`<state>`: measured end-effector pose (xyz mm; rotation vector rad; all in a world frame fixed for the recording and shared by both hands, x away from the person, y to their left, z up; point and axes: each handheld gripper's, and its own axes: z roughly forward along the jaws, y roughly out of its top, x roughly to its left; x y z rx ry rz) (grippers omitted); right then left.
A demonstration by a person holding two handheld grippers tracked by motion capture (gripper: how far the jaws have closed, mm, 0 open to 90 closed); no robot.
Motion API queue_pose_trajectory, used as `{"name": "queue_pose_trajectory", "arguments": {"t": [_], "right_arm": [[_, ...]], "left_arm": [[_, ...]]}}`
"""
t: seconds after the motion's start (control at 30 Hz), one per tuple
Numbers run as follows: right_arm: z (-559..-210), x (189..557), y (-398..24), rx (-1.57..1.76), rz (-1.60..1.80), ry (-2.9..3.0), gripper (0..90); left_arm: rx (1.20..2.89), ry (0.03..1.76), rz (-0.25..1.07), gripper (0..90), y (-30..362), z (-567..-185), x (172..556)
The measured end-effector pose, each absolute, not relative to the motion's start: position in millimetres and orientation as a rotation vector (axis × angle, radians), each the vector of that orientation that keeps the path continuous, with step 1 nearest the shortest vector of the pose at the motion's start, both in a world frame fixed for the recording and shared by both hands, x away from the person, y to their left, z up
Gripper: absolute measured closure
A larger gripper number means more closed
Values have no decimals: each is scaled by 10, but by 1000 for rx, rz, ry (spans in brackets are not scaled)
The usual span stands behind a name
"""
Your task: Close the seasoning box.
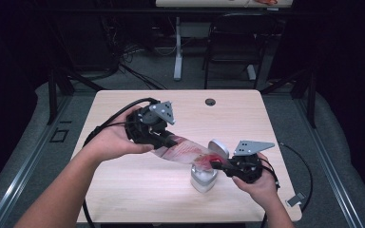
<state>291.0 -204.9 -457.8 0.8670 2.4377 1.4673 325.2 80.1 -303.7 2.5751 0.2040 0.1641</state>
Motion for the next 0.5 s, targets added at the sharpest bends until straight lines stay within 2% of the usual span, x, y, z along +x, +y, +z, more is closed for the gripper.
{"name": "queue_pose_trajectory", "arguments": {"t": [0.5], "right_arm": [[-4566,2903,-2061,861,1459,2442,884]], "left_arm": [[2572,200,160,782,796,-3029,3249]]}}
